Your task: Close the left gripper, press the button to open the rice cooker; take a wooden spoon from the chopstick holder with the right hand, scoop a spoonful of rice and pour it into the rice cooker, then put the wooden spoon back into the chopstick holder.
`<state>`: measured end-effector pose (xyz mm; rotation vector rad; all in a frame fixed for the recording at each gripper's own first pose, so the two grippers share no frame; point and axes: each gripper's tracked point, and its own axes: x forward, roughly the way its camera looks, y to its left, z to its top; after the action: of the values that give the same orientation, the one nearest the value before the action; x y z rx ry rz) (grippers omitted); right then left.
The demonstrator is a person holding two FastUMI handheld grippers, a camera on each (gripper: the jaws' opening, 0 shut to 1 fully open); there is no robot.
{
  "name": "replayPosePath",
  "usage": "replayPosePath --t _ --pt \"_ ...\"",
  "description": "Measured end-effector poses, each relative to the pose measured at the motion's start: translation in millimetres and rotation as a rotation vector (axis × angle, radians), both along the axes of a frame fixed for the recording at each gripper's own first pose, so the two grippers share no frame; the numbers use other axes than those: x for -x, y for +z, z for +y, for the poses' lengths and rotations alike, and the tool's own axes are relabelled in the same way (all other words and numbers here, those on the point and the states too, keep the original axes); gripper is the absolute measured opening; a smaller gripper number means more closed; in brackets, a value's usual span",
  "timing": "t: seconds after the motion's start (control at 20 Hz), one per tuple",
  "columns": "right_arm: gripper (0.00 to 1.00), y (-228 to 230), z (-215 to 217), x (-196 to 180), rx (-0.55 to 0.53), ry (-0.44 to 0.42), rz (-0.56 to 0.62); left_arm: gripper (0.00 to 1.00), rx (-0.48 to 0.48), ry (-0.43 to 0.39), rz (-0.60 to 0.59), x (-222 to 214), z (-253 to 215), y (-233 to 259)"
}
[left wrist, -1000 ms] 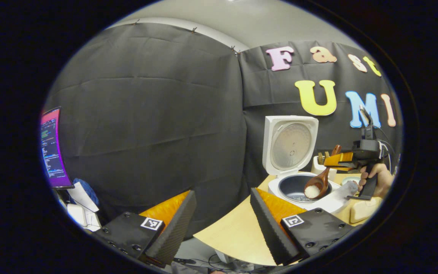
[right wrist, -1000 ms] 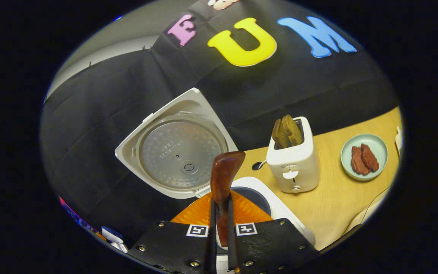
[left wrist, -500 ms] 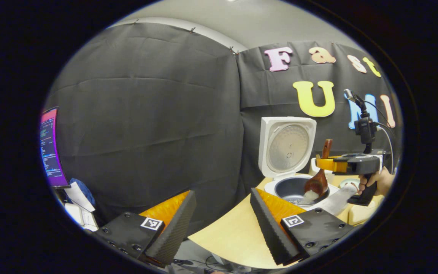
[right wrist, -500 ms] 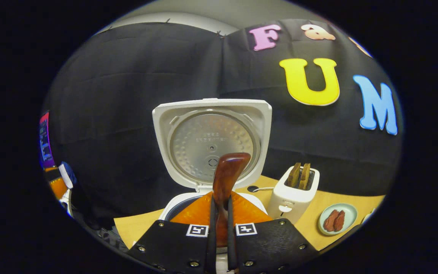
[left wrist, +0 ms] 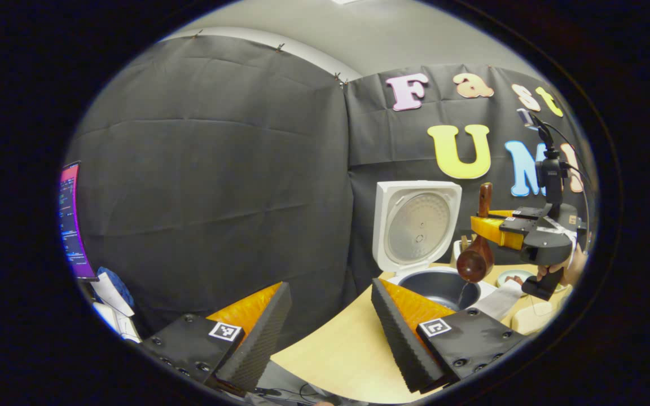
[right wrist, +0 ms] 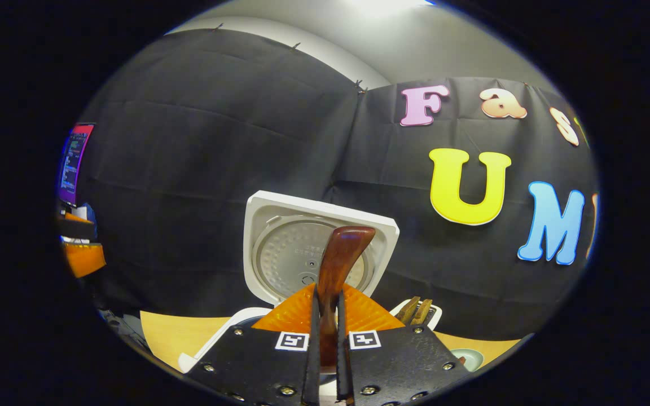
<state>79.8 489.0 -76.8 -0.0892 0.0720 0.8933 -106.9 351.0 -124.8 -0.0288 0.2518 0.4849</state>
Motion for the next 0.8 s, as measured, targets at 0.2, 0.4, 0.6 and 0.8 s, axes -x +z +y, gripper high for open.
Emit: replayPosePath --t 0.2,0.4,0.6,0.8 --pt "0.12 25 -32 -8 -0.073 -0.025 0.071 1.0 -0.009 -0.049 -0.026 -1 -6 7" --pt "0.12 44 -80 -16 -0.136 -0.075 0.13 1.0 -0.014 -0.107 -0.056 -25 -31 19" --pt "0.12 51 -143 -30 -0.141 -0.167 0.125 1.0 -0.018 -0.173 -0.083 -52 -70 36" --pt "0.12 51 -207 -40 -0.144 -0.267 0.134 1.0 -0.017 -0.228 -0.113 -70 -110 53"
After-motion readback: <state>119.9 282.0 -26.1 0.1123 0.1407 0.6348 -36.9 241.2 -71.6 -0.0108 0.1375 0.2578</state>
